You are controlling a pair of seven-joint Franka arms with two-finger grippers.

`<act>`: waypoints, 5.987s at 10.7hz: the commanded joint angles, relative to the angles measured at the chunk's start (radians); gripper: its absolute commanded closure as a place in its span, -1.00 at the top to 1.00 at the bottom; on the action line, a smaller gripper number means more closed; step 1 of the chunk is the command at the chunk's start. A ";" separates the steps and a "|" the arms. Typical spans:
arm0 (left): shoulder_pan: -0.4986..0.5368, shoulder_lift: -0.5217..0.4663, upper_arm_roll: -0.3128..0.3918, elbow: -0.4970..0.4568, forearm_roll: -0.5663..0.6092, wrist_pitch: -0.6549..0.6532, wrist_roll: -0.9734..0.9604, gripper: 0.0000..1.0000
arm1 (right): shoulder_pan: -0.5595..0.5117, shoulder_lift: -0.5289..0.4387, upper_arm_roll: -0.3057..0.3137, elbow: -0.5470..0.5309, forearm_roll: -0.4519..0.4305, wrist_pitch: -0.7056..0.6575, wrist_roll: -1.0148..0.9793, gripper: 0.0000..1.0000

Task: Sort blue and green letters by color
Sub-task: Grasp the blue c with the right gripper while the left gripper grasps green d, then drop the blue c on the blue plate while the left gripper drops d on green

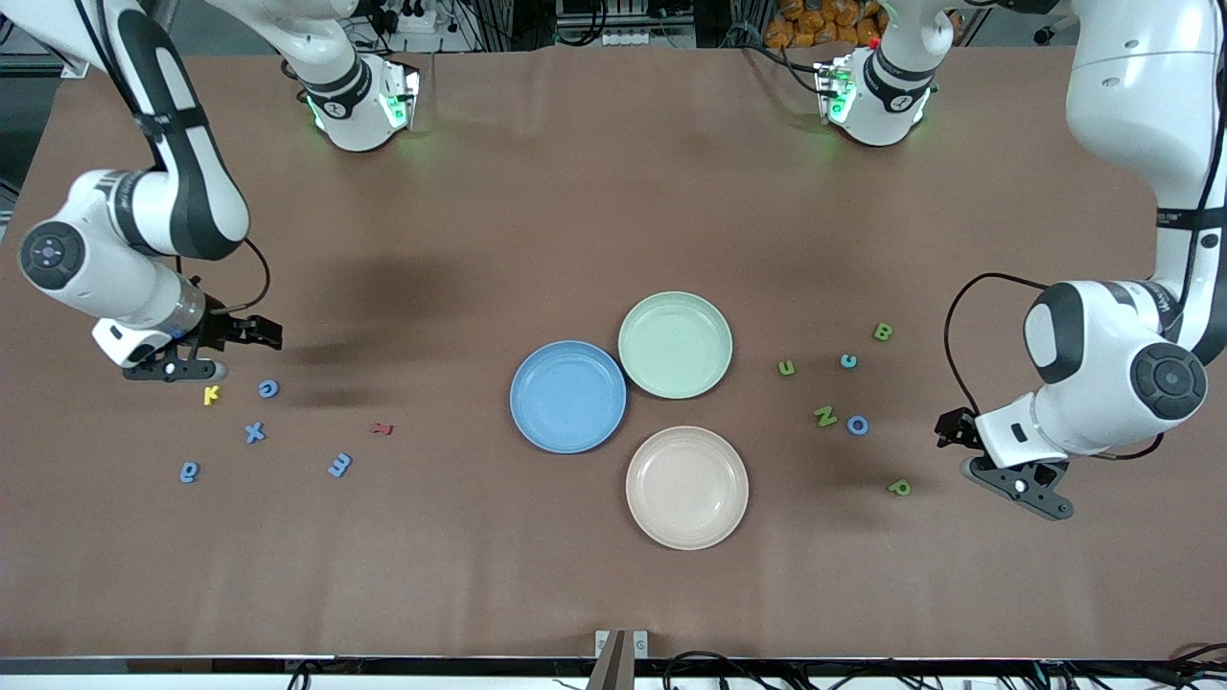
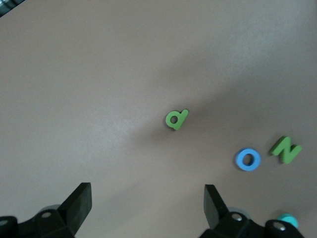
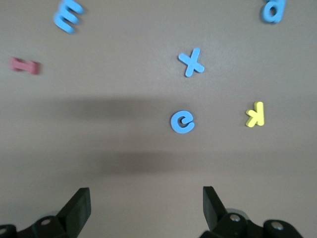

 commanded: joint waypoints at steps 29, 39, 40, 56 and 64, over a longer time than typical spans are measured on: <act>-0.037 0.298 -0.008 0.152 -0.090 0.199 0.321 -0.01 | -0.038 0.323 0.014 0.116 -0.062 0.223 -0.078 -1.00; -0.136 0.185 -0.002 0.140 -0.067 0.034 0.029 -1.00 | 0.241 0.273 0.109 0.565 0.233 -0.400 0.471 -1.00; -0.141 0.162 -0.008 0.140 -0.068 -0.012 -0.020 -1.00 | 0.275 0.287 0.109 0.588 0.260 -0.379 0.514 -1.00; -0.538 0.077 -0.045 -0.047 -0.071 0.002 -1.099 -1.00 | 0.562 0.471 0.034 0.653 0.109 -0.128 0.887 1.00; -0.554 0.053 -0.025 -0.044 -0.065 -0.026 -1.240 1.00 | 0.264 0.362 -0.055 0.542 0.050 -0.245 0.225 1.00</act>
